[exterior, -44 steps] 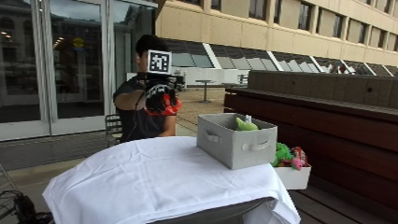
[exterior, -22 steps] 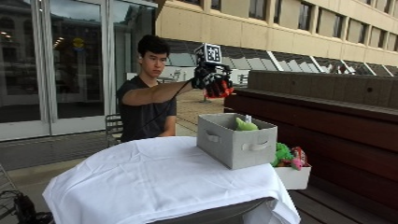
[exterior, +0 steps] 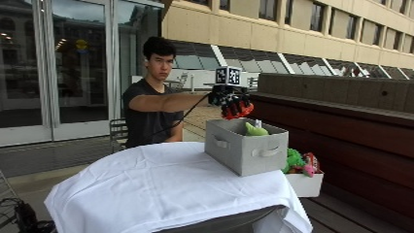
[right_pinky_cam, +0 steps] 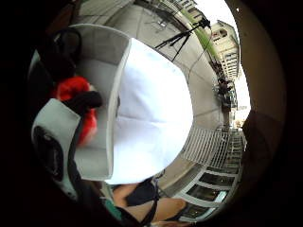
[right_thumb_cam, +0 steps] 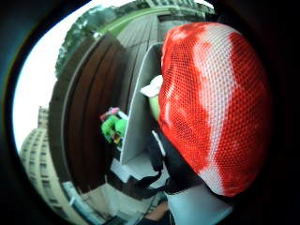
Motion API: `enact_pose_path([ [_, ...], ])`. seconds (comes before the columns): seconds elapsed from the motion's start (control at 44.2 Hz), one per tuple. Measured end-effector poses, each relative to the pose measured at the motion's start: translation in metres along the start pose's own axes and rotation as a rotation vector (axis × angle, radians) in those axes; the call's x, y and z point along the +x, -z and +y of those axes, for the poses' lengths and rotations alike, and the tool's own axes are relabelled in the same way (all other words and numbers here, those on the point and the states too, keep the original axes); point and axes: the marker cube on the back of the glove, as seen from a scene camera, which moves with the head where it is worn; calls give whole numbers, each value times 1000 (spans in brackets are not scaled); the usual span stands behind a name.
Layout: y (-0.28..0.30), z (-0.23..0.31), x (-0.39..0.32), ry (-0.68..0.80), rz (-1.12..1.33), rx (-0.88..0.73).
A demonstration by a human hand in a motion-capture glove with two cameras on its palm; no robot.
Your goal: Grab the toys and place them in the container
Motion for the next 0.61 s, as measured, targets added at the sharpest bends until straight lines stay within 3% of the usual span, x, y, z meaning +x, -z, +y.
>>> enact_pose_path([
  [0.61,27,6,98,-18,-16,87],
])
